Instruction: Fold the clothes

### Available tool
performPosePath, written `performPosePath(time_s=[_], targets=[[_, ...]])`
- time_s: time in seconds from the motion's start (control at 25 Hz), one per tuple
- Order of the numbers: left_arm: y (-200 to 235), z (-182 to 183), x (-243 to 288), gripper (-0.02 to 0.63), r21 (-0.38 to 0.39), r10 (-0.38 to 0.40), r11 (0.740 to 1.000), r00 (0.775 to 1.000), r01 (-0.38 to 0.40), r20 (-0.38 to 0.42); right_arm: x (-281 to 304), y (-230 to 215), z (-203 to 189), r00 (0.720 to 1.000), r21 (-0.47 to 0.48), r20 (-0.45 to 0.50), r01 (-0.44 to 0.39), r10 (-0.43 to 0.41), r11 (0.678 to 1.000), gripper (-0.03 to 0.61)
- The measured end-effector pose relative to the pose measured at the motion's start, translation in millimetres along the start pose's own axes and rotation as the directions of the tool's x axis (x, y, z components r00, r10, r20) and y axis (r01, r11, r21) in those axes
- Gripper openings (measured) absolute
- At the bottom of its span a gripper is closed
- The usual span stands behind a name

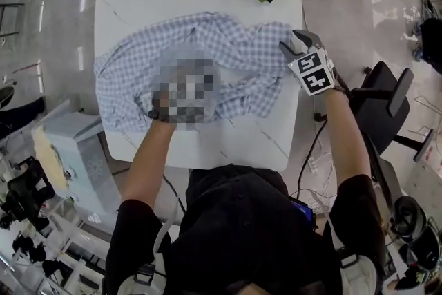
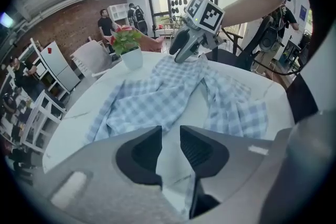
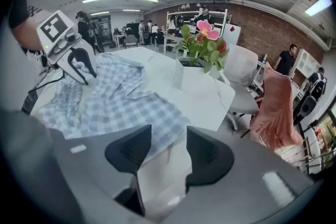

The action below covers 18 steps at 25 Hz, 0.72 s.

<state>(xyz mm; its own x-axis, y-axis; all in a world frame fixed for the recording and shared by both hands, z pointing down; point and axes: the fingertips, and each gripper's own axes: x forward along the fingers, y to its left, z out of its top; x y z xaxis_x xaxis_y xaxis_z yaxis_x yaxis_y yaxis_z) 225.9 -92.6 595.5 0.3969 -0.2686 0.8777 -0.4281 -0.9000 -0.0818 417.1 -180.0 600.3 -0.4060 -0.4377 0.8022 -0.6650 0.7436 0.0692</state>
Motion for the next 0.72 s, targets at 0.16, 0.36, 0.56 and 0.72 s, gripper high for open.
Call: performPosePath(time_s=[0.16, 0.36, 0.56, 0.72], targets=[[-7.7, 3.9, 0.8, 0.118, -0.025, -0.002, 1.0, 1.0, 0.002, 0.008, 11.5, -6.5, -2.7, 1.0, 0.107, 0.015, -0.018, 0.017, 0.994, 0.193], [-12.4, 4.7, 4.9, 0.118, -0.016, -0.004, 1.0, 1.0, 0.004, -0.005, 12.7, -10.2, -3.8, 1.0, 0.168, 0.024, -0.013, 0.009, 0.986, 0.144], [-12.4, 9.4, 4.9, 0.118, -0.025, -0.001, 1.0, 1.0, 0.001, -0.004, 9.2, 1.1, -3.0, 1.0, 0.09, 0.007, -0.021, 0.02, 0.996, 0.031], [-11.4, 11.9, 3.2, 0.117, -0.018, 0.008, 1.0, 1.0, -0.008, -0.006, 2.4, -10.6, -11.8, 0.999, 0.045, -0.025, 0.03, -0.029, 0.999, 0.029]])
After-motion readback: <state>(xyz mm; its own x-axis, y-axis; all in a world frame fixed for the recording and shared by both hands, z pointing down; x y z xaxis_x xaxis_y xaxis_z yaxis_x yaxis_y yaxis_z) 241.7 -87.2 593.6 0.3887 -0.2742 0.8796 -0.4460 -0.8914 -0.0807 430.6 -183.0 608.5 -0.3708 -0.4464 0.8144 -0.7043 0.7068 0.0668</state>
